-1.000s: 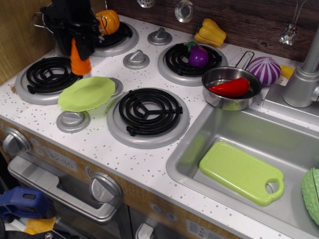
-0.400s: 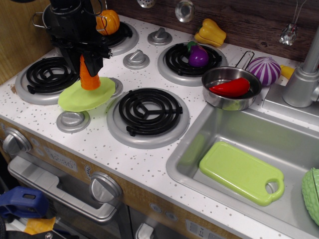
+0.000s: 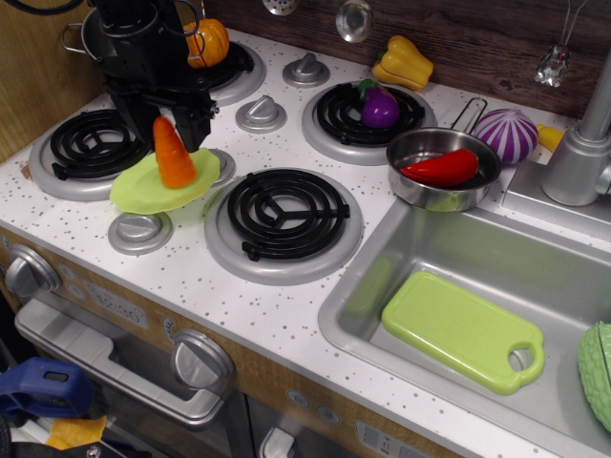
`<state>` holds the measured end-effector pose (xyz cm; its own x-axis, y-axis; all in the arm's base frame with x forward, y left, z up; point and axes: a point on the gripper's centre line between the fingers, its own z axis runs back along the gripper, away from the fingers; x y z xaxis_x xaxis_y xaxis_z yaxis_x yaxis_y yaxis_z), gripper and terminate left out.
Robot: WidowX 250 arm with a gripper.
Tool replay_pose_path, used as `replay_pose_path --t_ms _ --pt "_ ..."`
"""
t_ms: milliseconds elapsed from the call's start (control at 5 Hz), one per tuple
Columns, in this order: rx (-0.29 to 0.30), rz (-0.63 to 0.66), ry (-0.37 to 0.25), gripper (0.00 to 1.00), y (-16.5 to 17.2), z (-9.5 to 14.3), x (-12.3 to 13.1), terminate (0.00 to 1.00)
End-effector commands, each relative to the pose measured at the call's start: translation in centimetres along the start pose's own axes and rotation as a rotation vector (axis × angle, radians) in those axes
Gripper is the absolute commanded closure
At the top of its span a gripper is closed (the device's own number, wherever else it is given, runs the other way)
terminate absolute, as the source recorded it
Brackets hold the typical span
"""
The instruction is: Put carrot on plate
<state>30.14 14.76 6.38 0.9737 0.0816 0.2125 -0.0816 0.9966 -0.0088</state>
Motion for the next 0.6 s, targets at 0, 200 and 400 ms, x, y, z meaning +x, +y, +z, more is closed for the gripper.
replay_pose_path --t_ms 0,200,400 --pt "0.015 0.003 -0.045 0.00 0.41 1.00 0.16 0.00" --pt "0.015 0.003 -0.045 0.00 0.41 1.00 0.16 0.00" --pt "0.015 0.003 -0.045 0.00 0.41 1.00 0.16 1.00"
